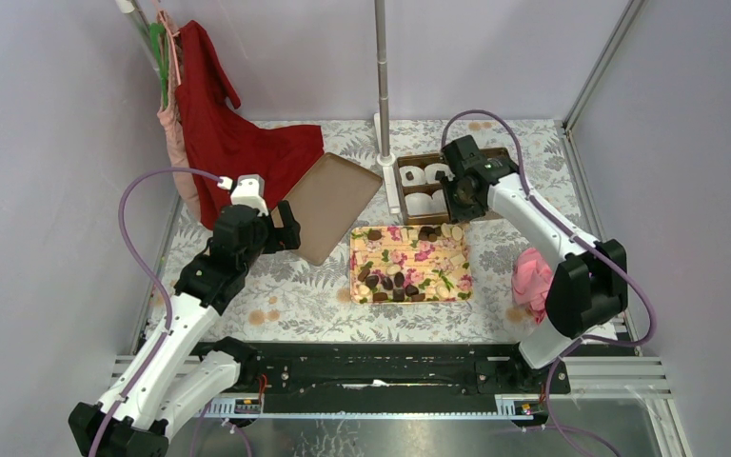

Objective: Pack the chocolate

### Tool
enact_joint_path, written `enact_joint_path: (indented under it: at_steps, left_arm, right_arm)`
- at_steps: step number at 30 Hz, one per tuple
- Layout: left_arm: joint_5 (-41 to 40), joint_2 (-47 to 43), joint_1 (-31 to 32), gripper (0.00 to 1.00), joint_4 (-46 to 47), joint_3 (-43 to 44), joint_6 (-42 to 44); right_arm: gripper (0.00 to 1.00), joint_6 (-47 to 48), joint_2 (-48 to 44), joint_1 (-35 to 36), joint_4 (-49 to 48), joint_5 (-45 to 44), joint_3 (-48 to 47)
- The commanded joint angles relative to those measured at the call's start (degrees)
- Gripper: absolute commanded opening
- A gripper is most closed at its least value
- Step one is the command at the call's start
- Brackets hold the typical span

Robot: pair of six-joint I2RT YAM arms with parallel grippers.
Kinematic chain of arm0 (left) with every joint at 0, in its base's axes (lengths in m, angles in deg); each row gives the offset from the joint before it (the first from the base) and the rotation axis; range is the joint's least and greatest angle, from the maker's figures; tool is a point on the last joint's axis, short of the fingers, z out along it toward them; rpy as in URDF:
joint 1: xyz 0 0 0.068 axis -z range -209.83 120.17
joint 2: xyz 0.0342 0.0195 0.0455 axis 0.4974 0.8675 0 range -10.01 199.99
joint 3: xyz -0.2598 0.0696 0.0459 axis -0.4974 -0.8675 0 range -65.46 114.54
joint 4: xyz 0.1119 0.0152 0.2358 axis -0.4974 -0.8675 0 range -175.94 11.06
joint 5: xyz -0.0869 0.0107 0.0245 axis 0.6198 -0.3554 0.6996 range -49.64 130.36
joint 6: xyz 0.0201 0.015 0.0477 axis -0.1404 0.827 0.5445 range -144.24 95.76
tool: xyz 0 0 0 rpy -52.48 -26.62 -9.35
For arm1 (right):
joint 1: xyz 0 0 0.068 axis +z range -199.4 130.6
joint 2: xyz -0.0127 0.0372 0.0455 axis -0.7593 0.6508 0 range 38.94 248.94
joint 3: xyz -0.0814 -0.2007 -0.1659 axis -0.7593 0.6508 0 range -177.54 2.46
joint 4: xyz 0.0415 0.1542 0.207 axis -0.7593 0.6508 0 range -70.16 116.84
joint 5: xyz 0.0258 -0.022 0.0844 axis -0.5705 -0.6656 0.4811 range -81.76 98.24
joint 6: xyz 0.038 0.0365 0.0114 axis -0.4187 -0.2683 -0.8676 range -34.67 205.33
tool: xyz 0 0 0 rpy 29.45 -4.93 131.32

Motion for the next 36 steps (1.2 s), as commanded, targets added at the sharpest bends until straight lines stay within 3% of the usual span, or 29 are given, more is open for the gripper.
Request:
enact_joint_path:
  at_steps: [1,13,28,36]
  left_arm:
    - [-0.1,-0.7,-0.3,0.99,2.6,-0.5,0.4]
    - [0.3,-0.2,-0.3,0.99,2.7,-0.4,0.4]
    - [-0.1,1.3,-0.3,0.99,2.7,-0.3,0.7]
    - [-0.1,1.8,-0.3,0.99,2.8,-0.1,0.7]
  right_arm:
    - [0.3,1.1,1.0,-3.5,0.3,-2.3,-3.5]
    - [0.3,2.2,7.5,-12.6,-2.6,-1.4,-8.2]
    - [0.32,3.1,19.0,-14.2,-3.0,-0.5,-14.3]
    - [0.39,3.4,21.4,-14.4,-2.8,-0.3,-15.6]
